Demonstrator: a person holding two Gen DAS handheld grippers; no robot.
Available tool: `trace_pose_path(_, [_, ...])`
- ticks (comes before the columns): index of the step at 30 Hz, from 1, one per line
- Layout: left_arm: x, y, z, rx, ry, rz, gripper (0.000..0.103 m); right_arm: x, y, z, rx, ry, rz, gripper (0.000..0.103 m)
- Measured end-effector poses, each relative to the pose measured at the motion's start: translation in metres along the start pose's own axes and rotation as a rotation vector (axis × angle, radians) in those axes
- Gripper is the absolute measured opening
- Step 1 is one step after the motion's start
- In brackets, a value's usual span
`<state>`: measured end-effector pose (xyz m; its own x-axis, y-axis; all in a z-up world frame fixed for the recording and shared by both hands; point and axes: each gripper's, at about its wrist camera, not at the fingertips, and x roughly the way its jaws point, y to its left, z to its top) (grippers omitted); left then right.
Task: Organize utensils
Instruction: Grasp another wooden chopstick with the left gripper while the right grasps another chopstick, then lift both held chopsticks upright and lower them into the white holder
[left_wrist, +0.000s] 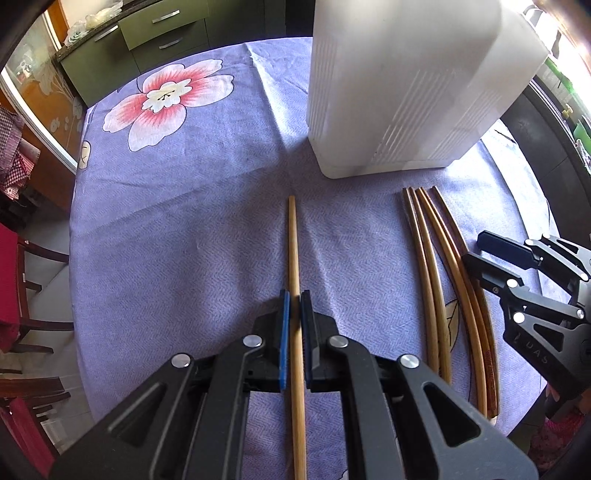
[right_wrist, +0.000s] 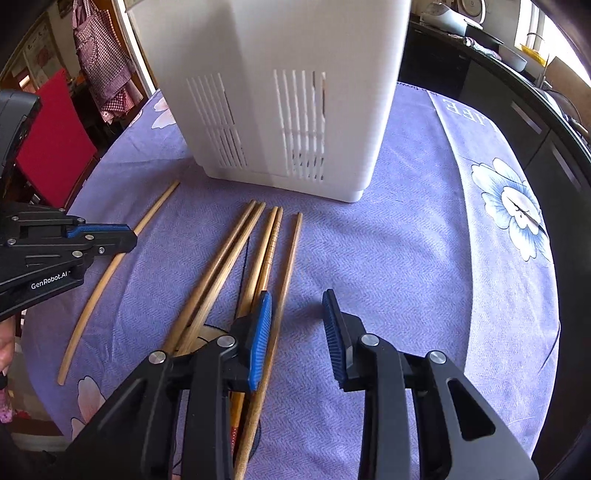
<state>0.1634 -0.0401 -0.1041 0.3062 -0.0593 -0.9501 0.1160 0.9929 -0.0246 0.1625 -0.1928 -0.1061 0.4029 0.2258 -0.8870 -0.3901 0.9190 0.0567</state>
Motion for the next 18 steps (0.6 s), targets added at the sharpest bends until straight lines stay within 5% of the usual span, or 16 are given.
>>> trace_pose_path(5, [0.001,0.0,0.006,-0.012,0.012,-0.003,0.006,0.003,0.006,0.008,-0.007,0.009,-0.016,0.02])
trace_pose_path(7, [0.002,0.0,0.009,0.0,0.019,0.009,0.007,0.004,0.011,0.008,-0.02,0.017,-0.007,0.009])
trace_pose_path(18, [-0.003,0.0,0.012,0.001,0.01,0.005,0.006,-0.014,-0.007,0.013,0.047,-0.024,0.072,0.006])
